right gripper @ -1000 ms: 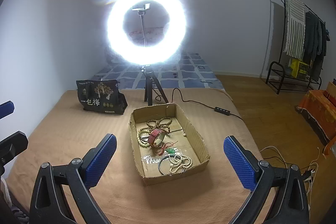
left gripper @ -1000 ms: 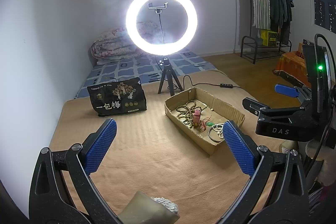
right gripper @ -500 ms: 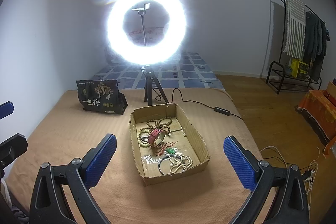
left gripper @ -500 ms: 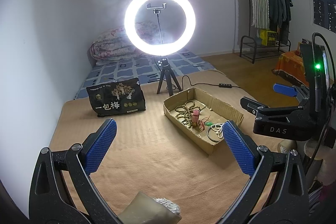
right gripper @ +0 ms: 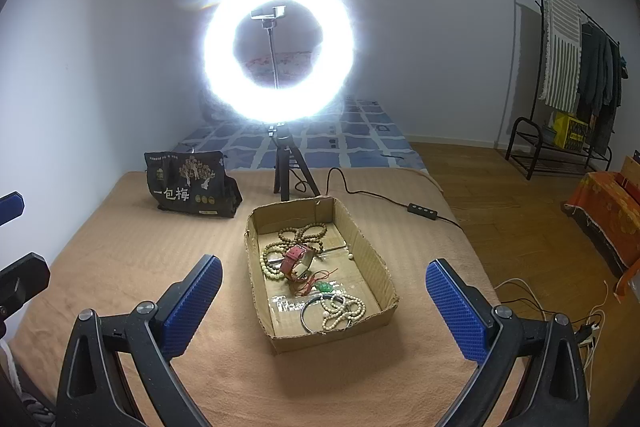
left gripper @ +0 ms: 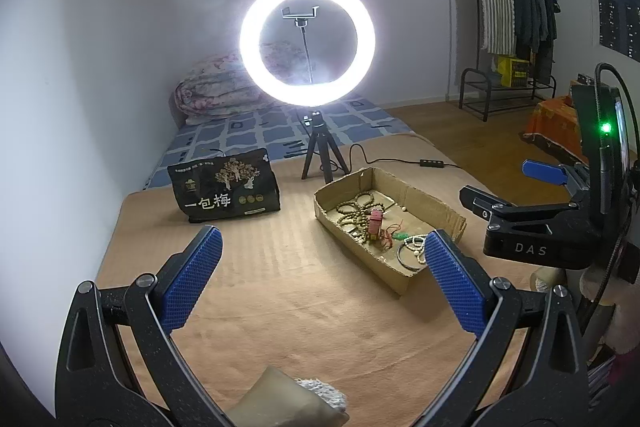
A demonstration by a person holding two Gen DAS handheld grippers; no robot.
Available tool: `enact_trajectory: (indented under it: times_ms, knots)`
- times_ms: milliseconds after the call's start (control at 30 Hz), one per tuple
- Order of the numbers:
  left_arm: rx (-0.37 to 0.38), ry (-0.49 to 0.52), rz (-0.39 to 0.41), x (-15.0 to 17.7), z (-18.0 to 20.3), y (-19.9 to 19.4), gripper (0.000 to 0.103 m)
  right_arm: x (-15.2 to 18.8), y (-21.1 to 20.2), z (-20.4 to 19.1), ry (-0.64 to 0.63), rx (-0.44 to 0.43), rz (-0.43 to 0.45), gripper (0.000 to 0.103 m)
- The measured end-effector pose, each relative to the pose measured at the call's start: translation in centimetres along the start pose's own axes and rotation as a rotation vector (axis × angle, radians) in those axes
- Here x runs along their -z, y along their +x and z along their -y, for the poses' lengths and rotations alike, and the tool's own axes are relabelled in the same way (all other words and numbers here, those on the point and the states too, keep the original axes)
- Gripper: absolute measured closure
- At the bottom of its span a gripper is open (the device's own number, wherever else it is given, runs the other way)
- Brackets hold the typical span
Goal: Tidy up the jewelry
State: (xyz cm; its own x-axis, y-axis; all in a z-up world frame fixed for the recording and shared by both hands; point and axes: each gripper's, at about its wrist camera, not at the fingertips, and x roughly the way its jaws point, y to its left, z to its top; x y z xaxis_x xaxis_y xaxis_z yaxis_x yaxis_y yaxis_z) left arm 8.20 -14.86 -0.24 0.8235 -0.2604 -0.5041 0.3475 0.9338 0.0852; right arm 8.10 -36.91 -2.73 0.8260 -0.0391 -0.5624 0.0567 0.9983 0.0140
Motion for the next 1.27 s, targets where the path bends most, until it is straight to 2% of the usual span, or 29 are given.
enact_trajectory:
  times_ms: [1267]
  knots:
    - [-0.02,-0.001,0.015,0.18,-0.18,-0.32,0.0,-0.06,-0.15,0.07,-0.024,-0.024,-0.011,0.0]
